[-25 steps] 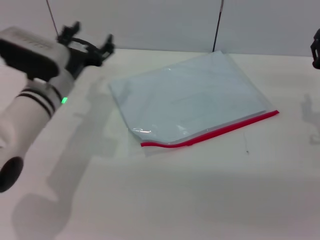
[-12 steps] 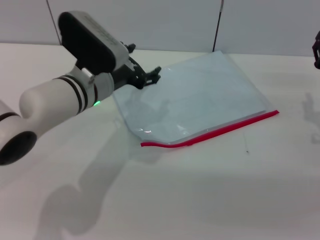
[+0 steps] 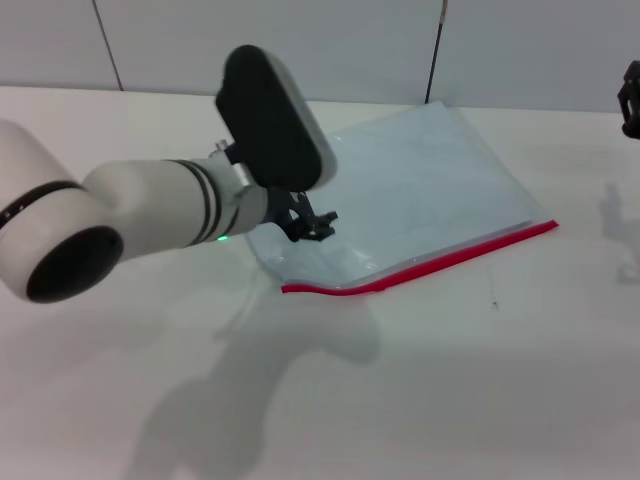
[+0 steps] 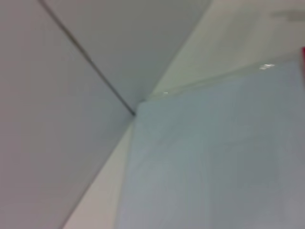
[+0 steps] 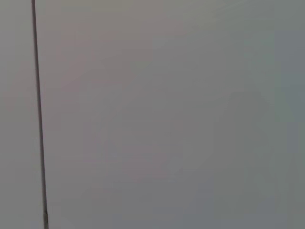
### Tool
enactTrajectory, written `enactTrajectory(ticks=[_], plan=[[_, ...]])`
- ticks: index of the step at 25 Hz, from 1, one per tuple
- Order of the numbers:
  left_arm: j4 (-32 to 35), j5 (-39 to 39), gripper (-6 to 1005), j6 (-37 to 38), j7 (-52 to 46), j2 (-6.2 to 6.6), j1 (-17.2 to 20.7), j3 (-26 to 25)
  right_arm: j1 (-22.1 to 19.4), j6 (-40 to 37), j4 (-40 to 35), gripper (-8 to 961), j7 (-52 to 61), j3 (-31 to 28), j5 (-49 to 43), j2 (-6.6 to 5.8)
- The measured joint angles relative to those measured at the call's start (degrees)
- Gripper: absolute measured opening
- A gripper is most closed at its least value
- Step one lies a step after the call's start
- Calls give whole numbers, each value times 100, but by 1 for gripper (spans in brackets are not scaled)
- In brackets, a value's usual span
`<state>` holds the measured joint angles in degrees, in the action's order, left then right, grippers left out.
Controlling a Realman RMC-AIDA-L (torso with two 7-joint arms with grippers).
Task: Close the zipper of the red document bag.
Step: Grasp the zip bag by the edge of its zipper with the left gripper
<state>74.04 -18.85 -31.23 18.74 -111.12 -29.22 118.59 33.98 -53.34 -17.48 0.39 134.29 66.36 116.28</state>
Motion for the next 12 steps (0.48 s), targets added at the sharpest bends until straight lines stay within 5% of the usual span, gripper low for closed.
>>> enactTrajectory(ticks=[12], plan=[[1121,-17,890,-2082,866,-230,-34,-15,61,79,6,487,-5,0,0,0]])
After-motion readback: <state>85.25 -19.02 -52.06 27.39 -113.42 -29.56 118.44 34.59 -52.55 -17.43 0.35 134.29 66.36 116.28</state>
